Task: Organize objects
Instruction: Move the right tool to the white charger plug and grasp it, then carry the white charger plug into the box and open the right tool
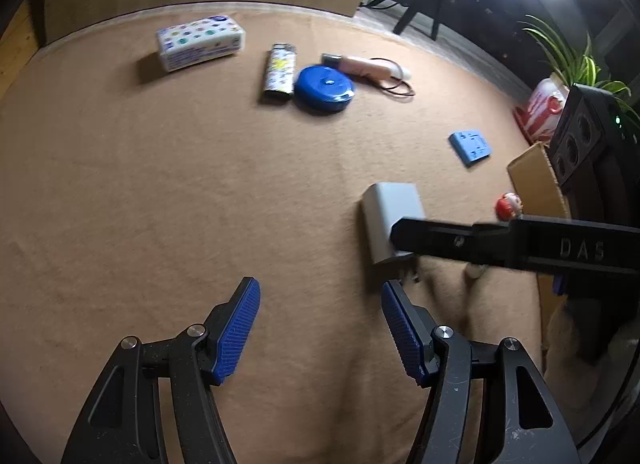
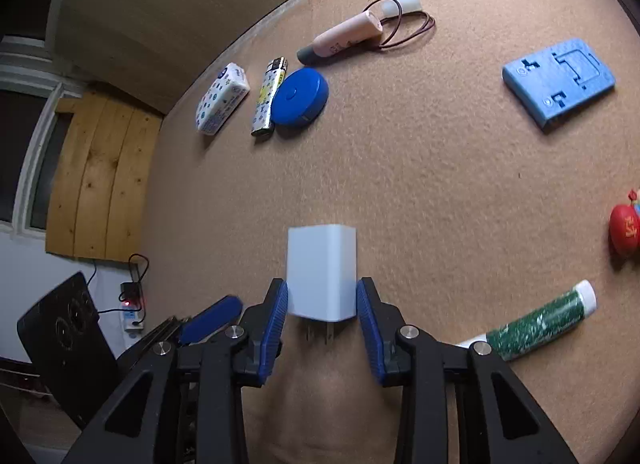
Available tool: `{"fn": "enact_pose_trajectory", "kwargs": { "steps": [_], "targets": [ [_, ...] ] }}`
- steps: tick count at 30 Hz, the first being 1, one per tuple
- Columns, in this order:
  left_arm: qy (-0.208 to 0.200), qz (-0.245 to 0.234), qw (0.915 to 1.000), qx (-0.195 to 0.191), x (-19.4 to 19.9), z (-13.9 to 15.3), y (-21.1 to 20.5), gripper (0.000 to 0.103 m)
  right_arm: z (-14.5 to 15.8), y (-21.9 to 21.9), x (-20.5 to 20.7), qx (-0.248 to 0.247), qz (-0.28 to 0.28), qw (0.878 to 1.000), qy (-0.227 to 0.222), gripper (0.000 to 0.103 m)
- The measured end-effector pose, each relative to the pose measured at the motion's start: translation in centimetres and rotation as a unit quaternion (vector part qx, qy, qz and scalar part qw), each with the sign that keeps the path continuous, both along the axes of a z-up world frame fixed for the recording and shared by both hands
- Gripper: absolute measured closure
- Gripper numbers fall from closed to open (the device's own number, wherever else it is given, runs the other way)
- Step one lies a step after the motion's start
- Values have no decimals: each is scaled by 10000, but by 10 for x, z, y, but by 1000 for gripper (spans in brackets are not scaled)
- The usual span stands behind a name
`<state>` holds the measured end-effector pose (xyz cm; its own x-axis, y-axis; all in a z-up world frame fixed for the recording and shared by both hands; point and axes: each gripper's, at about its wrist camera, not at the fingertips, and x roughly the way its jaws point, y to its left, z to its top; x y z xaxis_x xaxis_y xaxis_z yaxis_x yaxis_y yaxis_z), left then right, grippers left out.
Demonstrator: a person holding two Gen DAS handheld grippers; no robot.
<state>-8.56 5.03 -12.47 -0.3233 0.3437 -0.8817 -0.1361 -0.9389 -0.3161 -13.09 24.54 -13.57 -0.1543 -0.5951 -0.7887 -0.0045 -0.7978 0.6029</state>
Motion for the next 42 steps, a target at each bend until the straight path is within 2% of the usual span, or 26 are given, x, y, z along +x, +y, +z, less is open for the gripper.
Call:
{"fn": "enact_pose_trajectory", "kwargs": {
  "steps": [4, 10, 17, 23, 29, 36, 42],
  "targets": [
    [92, -218, 9996, 132, -7, 1, 14, 37, 4, 6, 3, -43, -72, 9999, 99, 64],
    [136, -413, 9987, 265, -19, -1, 31, 46, 6, 7, 1, 134, -60, 9997, 181, 64],
    [65, -544, 9966, 609, -28, 2, 40, 49, 8, 5, -6, 211, 68, 9995, 219, 64],
    [-29, -555, 9964, 640, -31, -2, 43, 55, 6, 0, -9, 313, 190, 9991, 205, 69],
    [-59, -557, 9962, 669, -28, 0, 42, 57, 9, 0, -4, 236, 163, 9994, 183, 70],
    [166, -632, 9953, 716, -11, 29, 53, 58, 39, 13, 16, 216, 30, 9983, 539, 70],
    [460, -965, 9917, 709, 4, 62, 82, 58, 69, 43, 42, 249, -324, 9956, 838, 70]
  ]
}}
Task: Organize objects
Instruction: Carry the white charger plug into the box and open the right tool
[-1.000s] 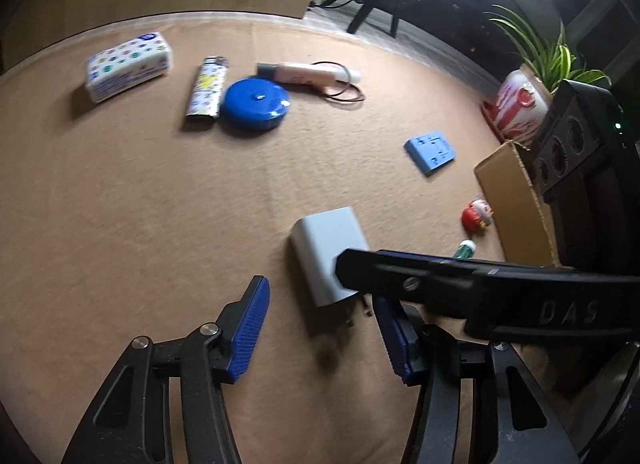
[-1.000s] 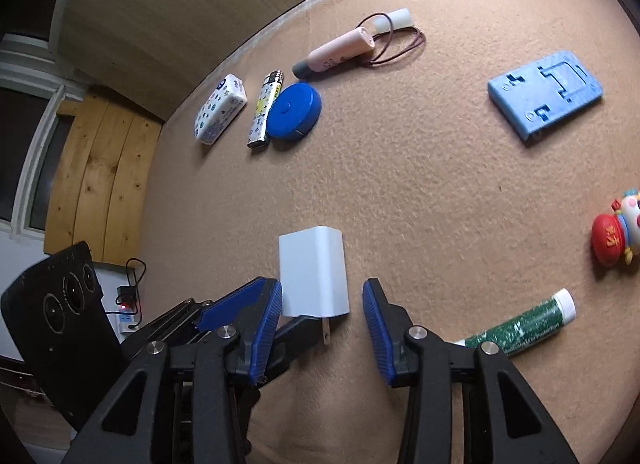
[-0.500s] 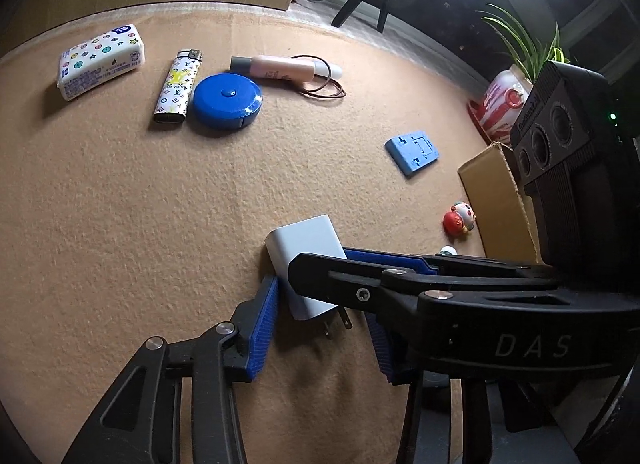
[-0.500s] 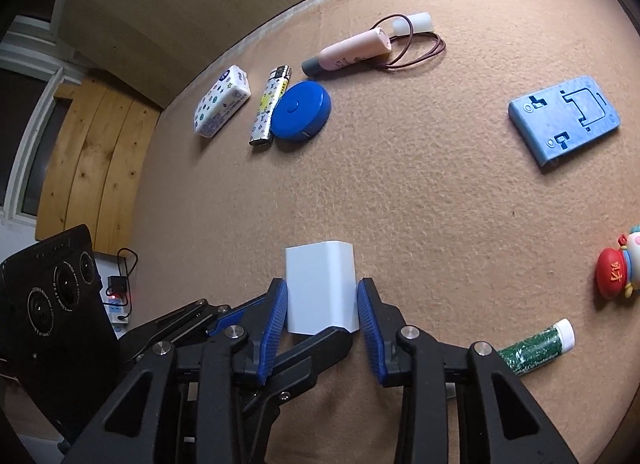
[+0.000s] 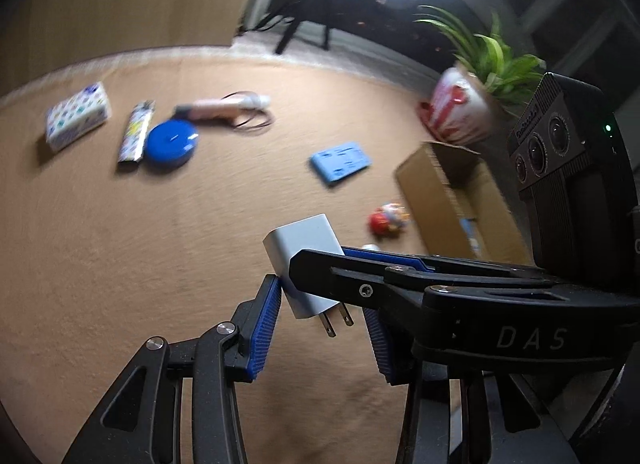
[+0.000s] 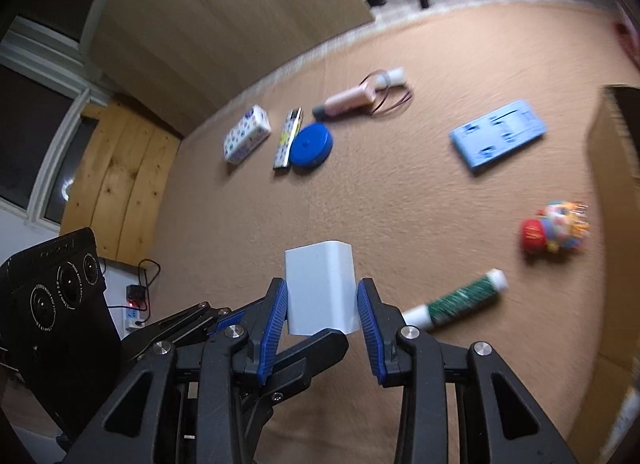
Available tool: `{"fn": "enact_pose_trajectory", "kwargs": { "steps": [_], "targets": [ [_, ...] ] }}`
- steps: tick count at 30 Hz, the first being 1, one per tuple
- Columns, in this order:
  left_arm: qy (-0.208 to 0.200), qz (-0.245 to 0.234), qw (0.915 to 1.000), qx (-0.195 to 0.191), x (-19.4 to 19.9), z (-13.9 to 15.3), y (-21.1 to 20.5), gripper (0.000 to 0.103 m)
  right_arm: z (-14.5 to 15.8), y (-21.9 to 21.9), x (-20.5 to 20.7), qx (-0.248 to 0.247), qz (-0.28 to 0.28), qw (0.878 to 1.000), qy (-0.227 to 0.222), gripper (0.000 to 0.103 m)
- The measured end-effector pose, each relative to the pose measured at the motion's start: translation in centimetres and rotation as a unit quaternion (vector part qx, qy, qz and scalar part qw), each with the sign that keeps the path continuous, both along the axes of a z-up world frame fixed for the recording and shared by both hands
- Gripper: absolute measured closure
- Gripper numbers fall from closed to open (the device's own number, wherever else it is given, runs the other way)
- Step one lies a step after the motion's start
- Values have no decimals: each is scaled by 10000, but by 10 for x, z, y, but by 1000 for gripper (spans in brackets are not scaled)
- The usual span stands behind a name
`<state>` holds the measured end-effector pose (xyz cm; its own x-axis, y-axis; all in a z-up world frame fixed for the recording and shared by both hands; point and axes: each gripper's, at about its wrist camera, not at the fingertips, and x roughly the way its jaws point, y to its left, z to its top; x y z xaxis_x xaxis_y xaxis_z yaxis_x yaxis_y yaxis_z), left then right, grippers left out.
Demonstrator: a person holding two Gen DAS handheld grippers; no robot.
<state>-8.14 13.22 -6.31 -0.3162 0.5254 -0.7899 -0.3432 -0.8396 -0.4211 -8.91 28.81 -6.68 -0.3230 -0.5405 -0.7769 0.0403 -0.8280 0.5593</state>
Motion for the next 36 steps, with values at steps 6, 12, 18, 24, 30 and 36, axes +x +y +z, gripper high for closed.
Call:
{"fn": "enact_pose_trajectory", "kwargs": {
  "steps": [6, 12, 18, 24, 30, 36],
  "targets": [
    [242, -432, 9987, 107, 14, 23, 49, 58, 22, 47, 32, 93, -510, 9984, 246, 69],
    [226, -991, 9947, 179, 32, 26, 109, 59, 24, 100, 67, 159, -1023, 9943, 248, 70],
    [299, -1532, 9875, 215, 55, 33, 165, 59, 30, 148, 98, 234, -1522, 9875, 333, 70],
    [312, -1914, 9808, 216, 68, 32, 210, 59, 25, 189, 120, 166, -2008, 9790, 301, 70],
    [282, -2128, 9765, 165, 75, 25, 234, 59, 21, 205, 130, 198, -2164, 9757, 272, 70],
    [271, -2081, 9777, 79, 73, 25, 240, 28, 23, 209, 134, 545, -2343, 9701, 322, 48]
  ]
}}
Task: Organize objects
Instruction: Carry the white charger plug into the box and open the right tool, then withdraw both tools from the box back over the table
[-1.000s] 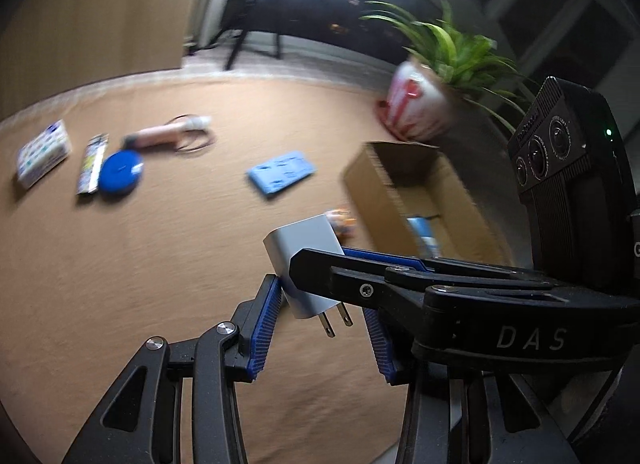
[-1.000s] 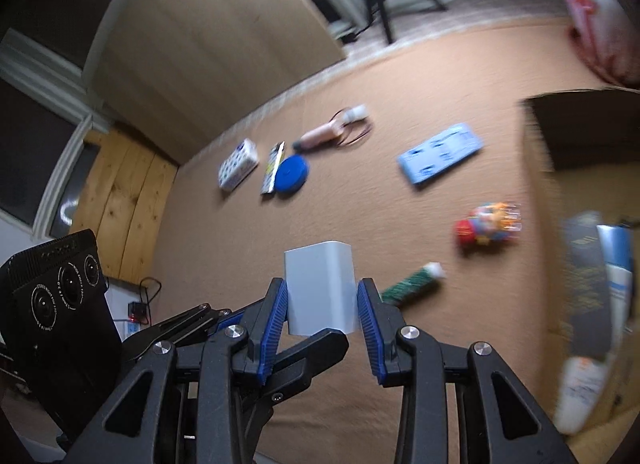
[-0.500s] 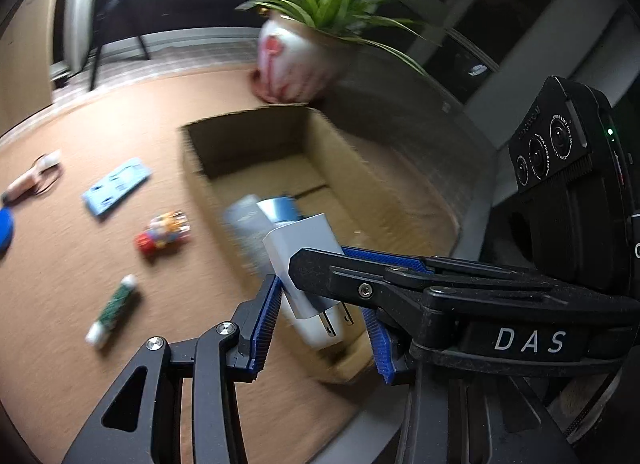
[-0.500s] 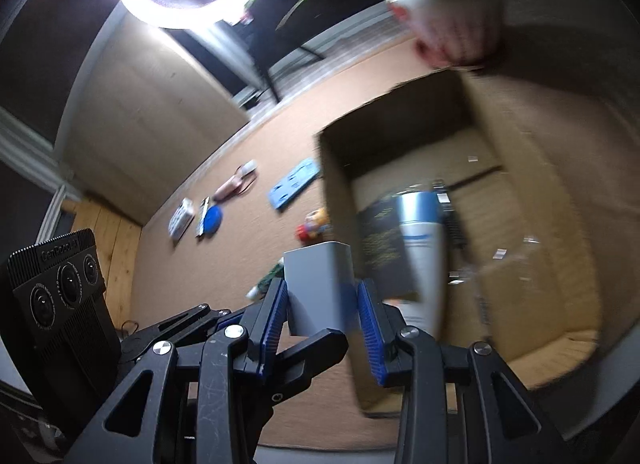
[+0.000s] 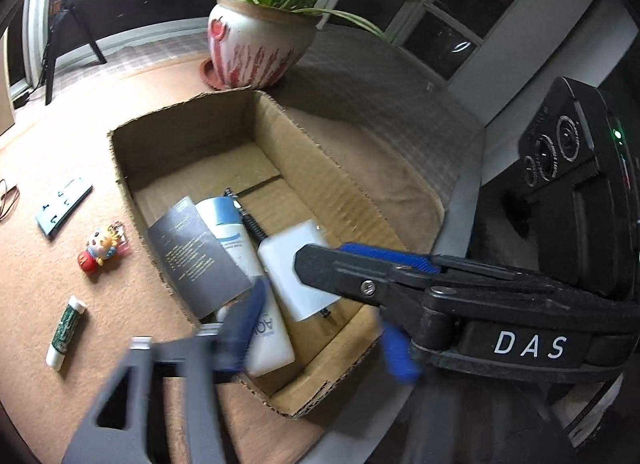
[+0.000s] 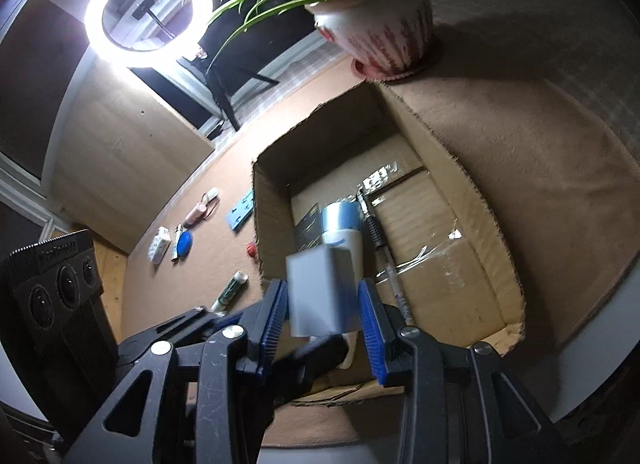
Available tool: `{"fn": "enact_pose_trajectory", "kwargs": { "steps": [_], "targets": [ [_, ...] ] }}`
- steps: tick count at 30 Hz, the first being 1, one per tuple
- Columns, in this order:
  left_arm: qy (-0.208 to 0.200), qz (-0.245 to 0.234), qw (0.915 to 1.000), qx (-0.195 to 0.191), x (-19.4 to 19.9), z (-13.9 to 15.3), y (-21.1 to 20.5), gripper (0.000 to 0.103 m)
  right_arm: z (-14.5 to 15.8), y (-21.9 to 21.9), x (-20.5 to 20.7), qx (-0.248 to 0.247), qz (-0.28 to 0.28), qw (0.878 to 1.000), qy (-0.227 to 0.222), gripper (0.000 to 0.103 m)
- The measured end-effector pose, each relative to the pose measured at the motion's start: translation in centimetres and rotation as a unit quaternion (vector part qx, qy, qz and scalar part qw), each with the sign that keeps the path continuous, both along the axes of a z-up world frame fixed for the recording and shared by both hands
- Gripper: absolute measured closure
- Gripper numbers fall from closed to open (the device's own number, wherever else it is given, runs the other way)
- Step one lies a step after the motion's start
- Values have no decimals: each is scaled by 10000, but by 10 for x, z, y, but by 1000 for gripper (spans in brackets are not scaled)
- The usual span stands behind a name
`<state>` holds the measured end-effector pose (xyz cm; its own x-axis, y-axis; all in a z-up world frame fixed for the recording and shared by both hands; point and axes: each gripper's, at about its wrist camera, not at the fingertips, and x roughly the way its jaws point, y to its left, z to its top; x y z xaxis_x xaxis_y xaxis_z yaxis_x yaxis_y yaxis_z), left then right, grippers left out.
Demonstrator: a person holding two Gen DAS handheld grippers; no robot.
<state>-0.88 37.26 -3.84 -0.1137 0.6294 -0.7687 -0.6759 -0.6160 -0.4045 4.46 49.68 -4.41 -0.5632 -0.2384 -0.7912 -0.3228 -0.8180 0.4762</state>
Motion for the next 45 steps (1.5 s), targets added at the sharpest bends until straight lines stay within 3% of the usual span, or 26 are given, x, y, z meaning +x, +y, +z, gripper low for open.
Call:
{"fn": "enact_pose_trajectory", "kwargs": {
  "steps": [1, 10, 28, 37, 45],
  "targets": [
    [41, 40, 10000, 12, -1, 1, -2, 27, 0, 1, 1, 133, -130, 9998, -39, 40],
    [94, 228, 9997, 43, -11, 3, -23, 28, 2, 4, -2, 47, -271, 9996, 24, 39],
    [82, 942, 9955, -37, -28, 13, -110, 28, 17, -48, -28, -175, 285, 9991, 240, 40],
    [36, 1528, 9882, -94, -45, 8, -172, 28, 19, -96, -49, -132, 896, 9957, 219, 40],
    [-42, 2157, 9761, -250, -73, -7, -230, 28, 21, -138, -77, 16, 1383, 9902, 201, 40]
  ]
}}
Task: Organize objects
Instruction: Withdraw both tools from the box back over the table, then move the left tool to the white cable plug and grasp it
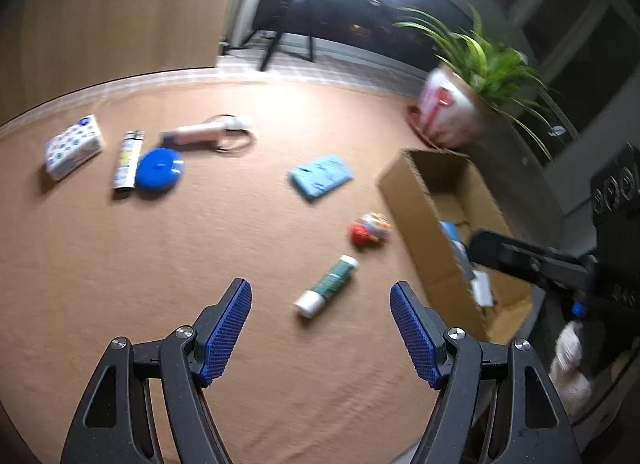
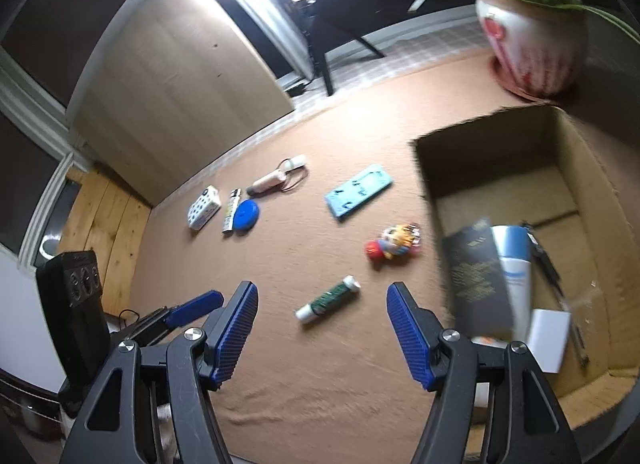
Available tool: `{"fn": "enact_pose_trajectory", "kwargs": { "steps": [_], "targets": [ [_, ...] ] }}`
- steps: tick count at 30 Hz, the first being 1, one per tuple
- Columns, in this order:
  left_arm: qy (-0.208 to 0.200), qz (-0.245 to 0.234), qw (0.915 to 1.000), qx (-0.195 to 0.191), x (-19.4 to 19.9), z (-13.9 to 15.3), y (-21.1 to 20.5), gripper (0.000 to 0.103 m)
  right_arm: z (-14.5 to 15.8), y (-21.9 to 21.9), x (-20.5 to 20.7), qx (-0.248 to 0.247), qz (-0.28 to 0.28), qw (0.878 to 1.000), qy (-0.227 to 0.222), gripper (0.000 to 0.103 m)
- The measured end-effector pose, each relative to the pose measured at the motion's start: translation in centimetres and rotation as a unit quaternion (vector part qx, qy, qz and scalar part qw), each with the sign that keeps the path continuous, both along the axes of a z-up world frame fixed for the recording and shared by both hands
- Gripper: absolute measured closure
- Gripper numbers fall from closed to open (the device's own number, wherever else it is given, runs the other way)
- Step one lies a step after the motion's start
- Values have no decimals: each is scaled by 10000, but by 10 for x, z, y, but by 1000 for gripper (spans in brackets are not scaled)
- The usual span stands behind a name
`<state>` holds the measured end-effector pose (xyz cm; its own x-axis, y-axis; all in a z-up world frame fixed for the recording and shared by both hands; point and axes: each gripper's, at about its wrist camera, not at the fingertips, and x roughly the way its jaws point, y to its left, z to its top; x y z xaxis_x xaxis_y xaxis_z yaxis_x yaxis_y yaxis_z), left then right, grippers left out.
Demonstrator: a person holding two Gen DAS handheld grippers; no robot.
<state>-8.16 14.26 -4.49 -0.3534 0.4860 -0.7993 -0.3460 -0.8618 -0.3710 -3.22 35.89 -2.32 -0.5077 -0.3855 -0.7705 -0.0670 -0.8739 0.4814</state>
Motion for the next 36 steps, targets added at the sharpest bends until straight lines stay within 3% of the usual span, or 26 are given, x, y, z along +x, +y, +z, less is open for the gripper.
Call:
{"fn": "enact_pose_trajectory", "kwargs": {
  "steps": [7, 17, 19, 22, 29, 31, 35, 36],
  "targets": [
    [30, 327, 9993, -200, -59, -2, -19, 28, -10, -11, 1, 93, 155, 9997, -145, 40],
    [-157, 575, 9968, -540, -176, -19, 0, 33, -34, 22, 31, 114, -188, 9984, -526, 40],
    [-210, 641, 9958, -616, -195, -27, 5, 33, -35, 32, 36, -73, -227, 9984, -506, 41],
    [-329, 736, 9942, -708, -218, -40, 10, 33, -33, 41, 43, -240, -274, 9980, -510, 42],
    [-591, 815, 9915, -822, -250, -67, 19, 34, -24, 35, 49, -124, -65, 9989, -438, 40],
    [-656, 758, 9904, -954, -252, -75, 23, 45, -21, 33, 49, -136, -49, 9990, -414, 40],
    [-579, 542, 9903, -1137, -248, -77, 31, 59, -20, 34, 46, -166, -96, 9991, -382, 40],
    [-581, 467, 9906, -1144, -246, -78, 33, 68, -21, 34, 45, -168, -109, 9990, -394, 40]
  ]
}}
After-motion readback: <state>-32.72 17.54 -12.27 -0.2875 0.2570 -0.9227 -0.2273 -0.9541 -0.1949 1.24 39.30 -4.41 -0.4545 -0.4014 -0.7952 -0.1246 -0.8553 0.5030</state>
